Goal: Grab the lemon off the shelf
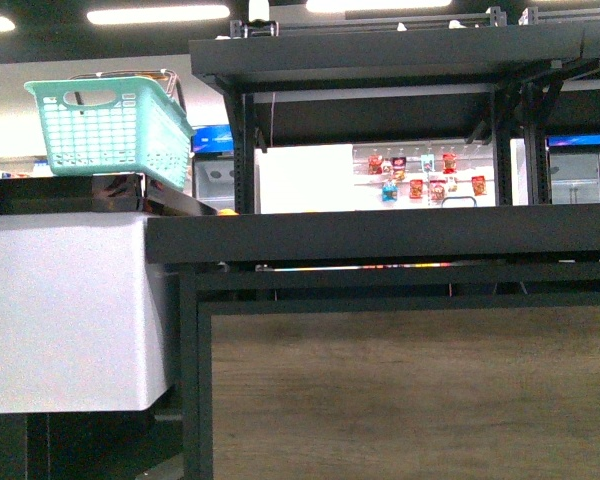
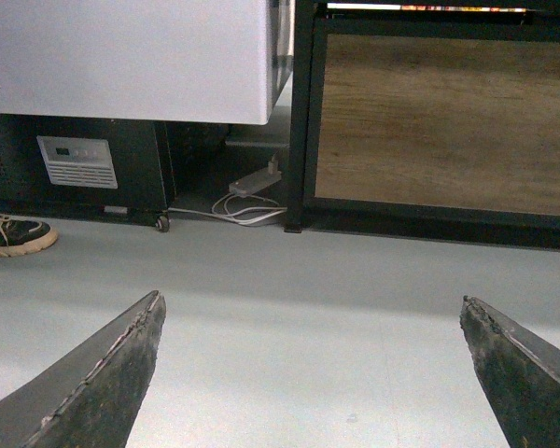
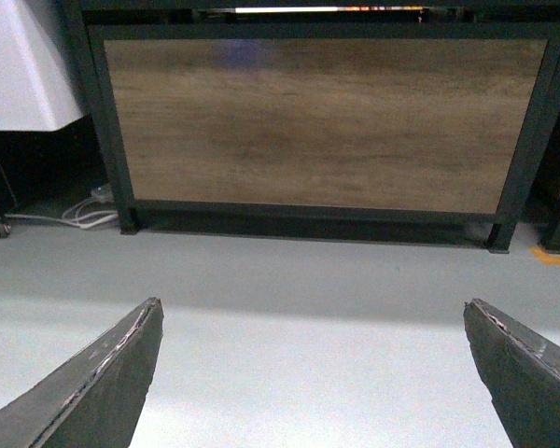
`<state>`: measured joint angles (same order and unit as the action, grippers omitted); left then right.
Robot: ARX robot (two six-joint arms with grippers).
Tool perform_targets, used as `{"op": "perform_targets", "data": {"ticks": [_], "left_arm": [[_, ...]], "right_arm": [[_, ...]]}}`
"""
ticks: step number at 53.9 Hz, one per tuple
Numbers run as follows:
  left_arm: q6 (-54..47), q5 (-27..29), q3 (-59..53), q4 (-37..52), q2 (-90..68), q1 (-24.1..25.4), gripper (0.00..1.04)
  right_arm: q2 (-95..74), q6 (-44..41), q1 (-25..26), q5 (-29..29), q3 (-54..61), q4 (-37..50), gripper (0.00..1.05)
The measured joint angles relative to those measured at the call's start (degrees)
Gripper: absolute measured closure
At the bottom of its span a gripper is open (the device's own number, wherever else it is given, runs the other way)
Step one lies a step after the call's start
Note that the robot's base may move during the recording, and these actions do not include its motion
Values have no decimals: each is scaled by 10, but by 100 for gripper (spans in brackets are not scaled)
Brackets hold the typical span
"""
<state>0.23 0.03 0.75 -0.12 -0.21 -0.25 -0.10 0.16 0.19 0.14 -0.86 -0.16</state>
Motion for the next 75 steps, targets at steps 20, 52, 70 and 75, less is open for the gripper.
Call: {"op": "perform_targets", "data": {"ticks": [20,52,70,75], "left_arm": [[0,0,0,0,0,0,8],[0,0,0,0,0,0,8],[0,0,0,0,0,0,8],[0,0,0,0,0,0,8]], "right_arm": [[0,0,0,0,0,0,8],[0,0,0,0,0,0,8],[0,0,0,0,0,0,8],[0,0,0,0,0,0,8]]}}
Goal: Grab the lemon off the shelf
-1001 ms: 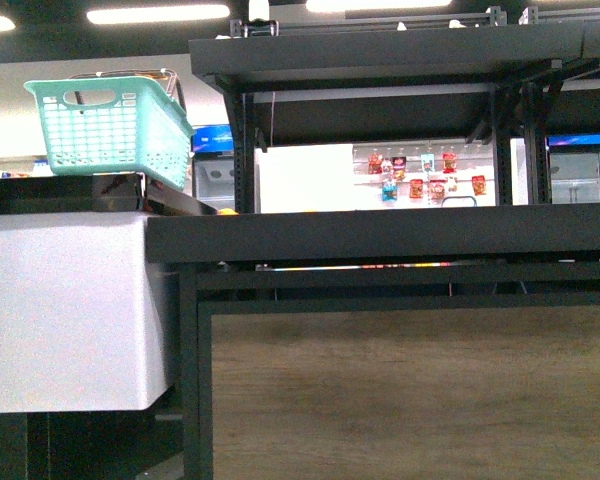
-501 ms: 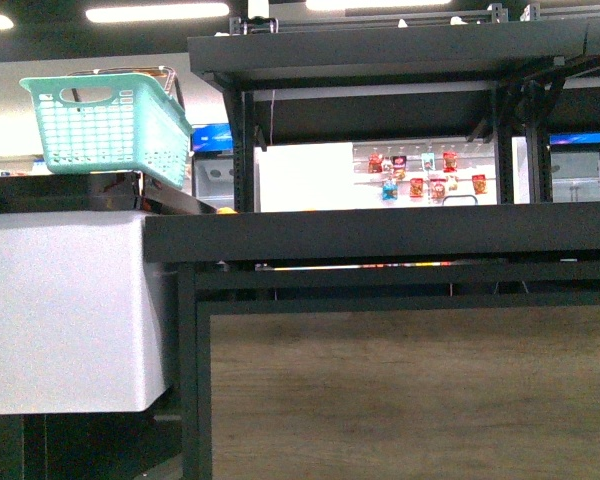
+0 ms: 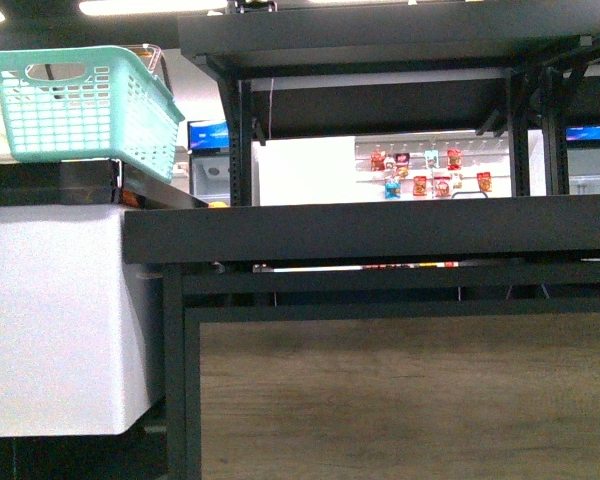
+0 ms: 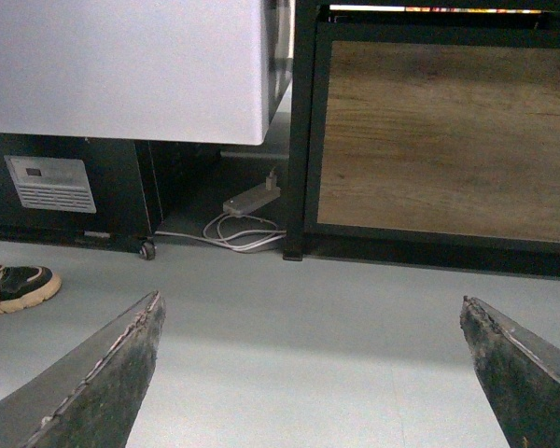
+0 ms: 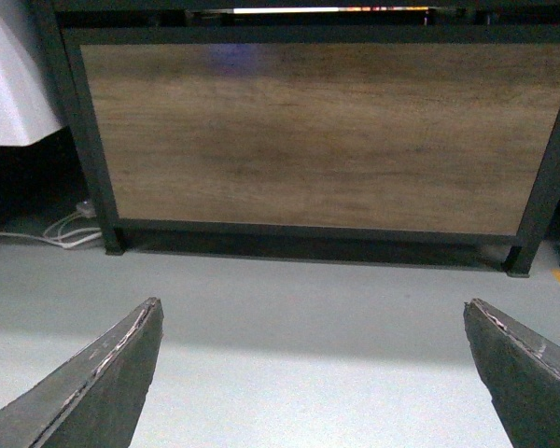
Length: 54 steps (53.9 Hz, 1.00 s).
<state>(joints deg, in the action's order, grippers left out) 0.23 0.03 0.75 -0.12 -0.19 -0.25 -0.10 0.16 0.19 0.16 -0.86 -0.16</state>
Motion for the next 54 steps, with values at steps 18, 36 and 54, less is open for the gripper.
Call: {"op": "perform_targets", "data": {"ticks": [18,36,54], "left_arm": [[0,0,0,0,0,0,8],[0,-1,0,0,1,0,8],[0,0,0,0,1,0,8]], "right_arm": [[0,0,0,0,0,0,8],[0,0,0,0,0,0,8],[0,0,0,0,0,0,8]]}}
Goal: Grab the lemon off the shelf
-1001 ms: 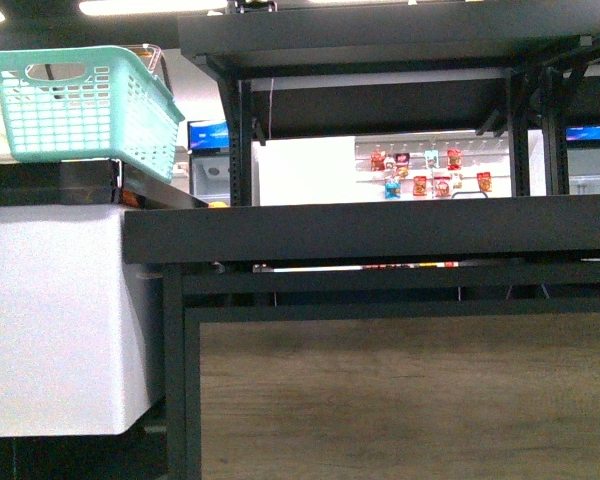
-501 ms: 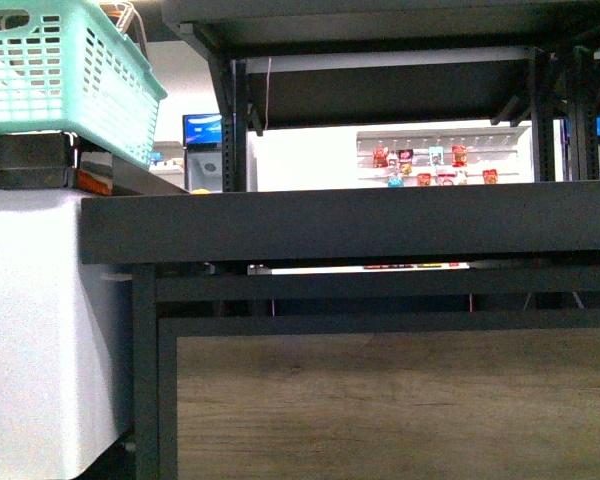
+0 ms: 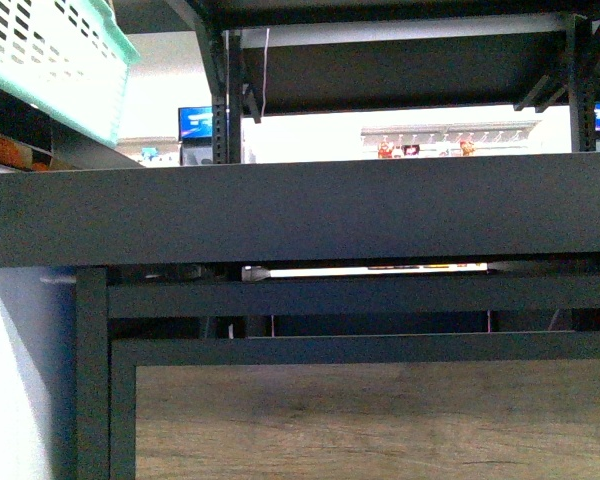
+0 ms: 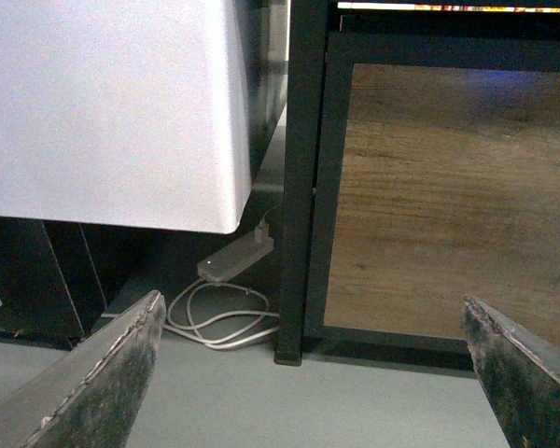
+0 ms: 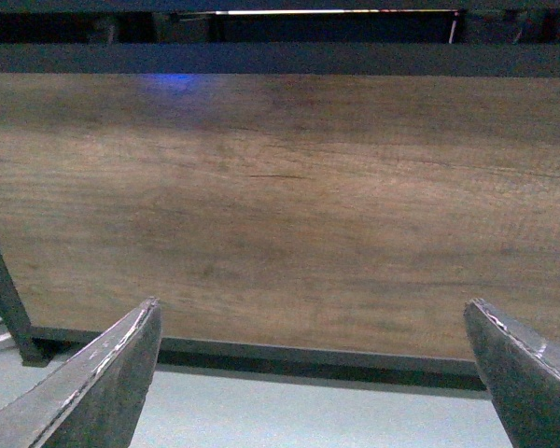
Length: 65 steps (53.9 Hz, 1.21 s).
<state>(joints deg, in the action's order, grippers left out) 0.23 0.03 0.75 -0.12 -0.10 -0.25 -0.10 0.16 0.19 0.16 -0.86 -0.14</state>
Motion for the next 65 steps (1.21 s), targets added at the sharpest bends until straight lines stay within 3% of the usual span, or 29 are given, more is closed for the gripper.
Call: {"op": "perform_targets", "data": {"ticks": [65], "left_arm": [[0,0,0,0,0,0,8]], "right_arm": [[0,0,0,-1,0,0,8]]}}
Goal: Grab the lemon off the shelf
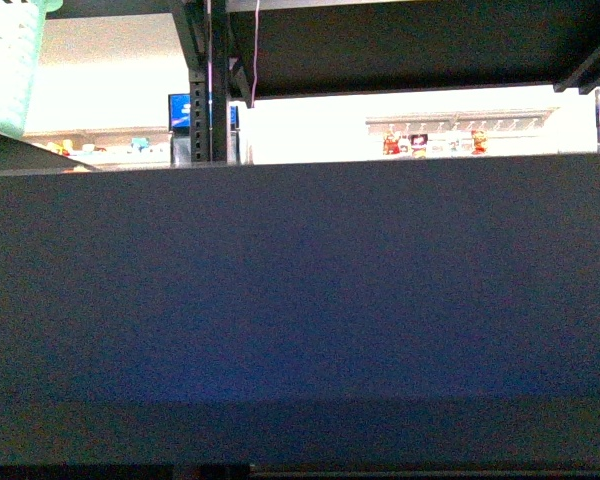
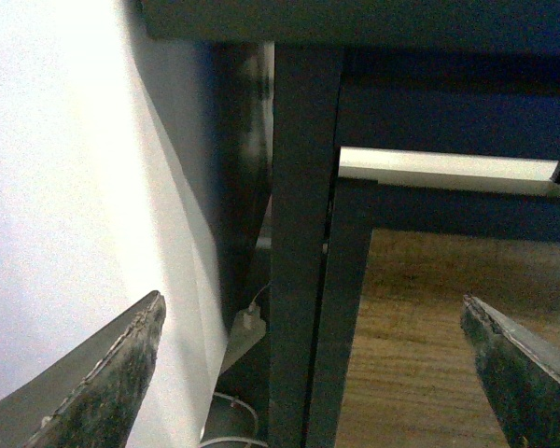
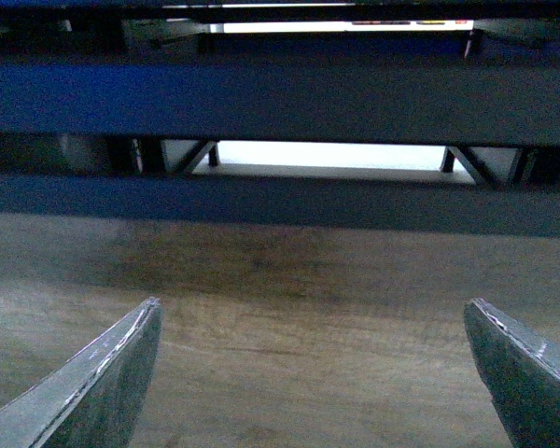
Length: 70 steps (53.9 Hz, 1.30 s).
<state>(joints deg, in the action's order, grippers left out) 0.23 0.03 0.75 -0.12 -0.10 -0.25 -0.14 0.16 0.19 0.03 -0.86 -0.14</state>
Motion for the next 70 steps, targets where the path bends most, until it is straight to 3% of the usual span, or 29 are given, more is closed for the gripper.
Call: {"op": "perform_targets", "data": {"ticks": [70], "left_arm": [[0,0,0,0,0,0,8]], "right_arm": [[0,0,0,1,0,0,8]]}}
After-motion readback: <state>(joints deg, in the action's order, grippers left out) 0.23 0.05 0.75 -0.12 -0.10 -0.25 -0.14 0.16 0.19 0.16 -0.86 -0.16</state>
